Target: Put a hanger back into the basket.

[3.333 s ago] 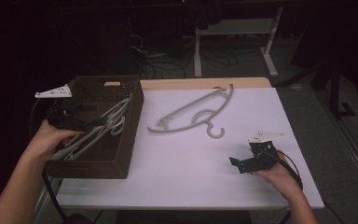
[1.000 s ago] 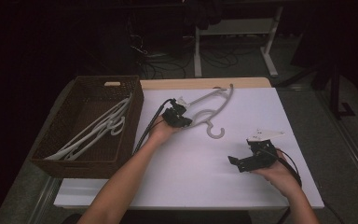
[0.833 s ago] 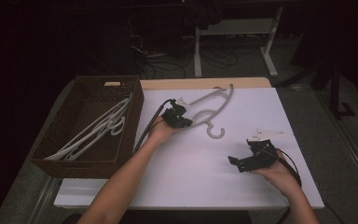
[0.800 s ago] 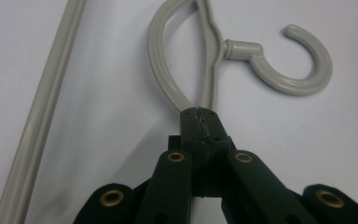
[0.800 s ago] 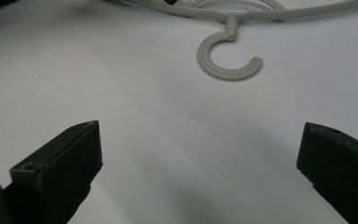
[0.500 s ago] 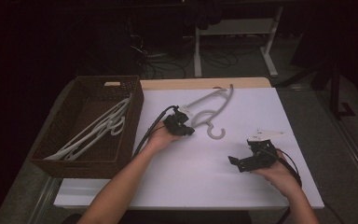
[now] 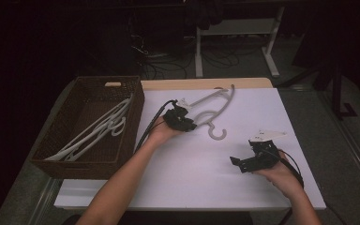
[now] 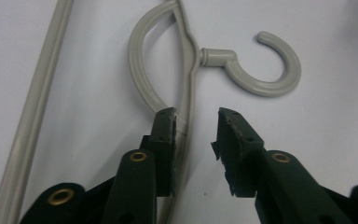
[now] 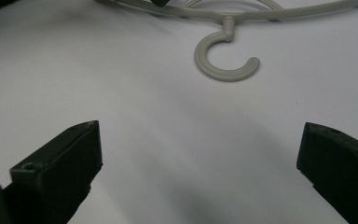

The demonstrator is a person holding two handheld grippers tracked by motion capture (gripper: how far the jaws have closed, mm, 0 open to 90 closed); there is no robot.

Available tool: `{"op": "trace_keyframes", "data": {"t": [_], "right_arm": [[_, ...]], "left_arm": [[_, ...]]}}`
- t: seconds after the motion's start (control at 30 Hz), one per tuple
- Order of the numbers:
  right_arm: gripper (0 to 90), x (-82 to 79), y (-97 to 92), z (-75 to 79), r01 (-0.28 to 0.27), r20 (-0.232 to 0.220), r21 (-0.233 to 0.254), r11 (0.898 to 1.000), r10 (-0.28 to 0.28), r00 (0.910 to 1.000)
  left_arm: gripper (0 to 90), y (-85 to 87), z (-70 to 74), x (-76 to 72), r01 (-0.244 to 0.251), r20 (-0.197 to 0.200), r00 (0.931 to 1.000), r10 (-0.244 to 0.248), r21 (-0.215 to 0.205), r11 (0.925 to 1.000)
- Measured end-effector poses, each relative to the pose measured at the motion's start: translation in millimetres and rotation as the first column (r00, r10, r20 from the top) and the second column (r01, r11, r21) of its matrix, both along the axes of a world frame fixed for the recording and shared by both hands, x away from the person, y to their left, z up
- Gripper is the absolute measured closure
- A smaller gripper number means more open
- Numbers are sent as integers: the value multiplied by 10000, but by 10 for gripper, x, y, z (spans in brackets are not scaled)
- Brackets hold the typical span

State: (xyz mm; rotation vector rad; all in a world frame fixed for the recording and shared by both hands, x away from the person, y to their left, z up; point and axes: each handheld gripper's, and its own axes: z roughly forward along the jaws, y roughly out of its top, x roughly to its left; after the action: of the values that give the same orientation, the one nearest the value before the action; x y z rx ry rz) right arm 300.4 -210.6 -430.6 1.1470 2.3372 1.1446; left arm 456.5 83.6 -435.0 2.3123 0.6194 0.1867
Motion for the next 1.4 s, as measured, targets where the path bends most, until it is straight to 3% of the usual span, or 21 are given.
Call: {"op": "trace_keyframes", "data": {"t": [0.17, 0.2, 0.37, 0.57, 0.73, 0.9, 1.17, 1.37, 1.4], "right_arm": [[0, 1, -16, 9, 35, 13, 22, 10000, -35, 10000], [0, 7, -18, 8, 36, 40, 22, 10000, -36, 10000], [0, 8, 0, -1, 12, -1, 15, 10000, -12, 10000], [0, 14, -4, -7, 19, -29, -9, 10000, -19, 10000], [0, 12, -19, -8, 59, -21, 24, 10000, -59, 10000], [0, 13, -31, -10, 89, -75, 68, 9999, -88, 9999], [0, 15, -35, -7, 101, -34, 53, 9999, -101, 9999], [0, 12, -52, 4, 160, 3, 90, 9998, -160, 9999], [0, 13, -48, 3, 167, 0, 81, 9998, -167, 9999]], "left_arm": [[583, 37, -4, 8, -113, -30, 9999, 113, -11, 9999], [543, 39, -23, 14, -103, -49, 9999, 104, 155, 9998], [537, 29, -105, 52, -96, -78, 9999, 100, 585, 9982], [646, 44, -162, 87, -108, -104, 9999, 115, 690, 9976], [777, 50, -162, 82, 254, -240, 9994, -240, 610, 9978], [804, 42, -157, 58, 528, -264, 9983, -512, 640, 9966], [814, 79, -142, -129, 970, -372, 9948, -945, 728, 9926], [814, 172, -133, -402, 1469, -532, 9882, -1434, 696, 9867], [814, 198, -127, -516, 1696, -573, 9845, -1657, 731, 9828]]}}
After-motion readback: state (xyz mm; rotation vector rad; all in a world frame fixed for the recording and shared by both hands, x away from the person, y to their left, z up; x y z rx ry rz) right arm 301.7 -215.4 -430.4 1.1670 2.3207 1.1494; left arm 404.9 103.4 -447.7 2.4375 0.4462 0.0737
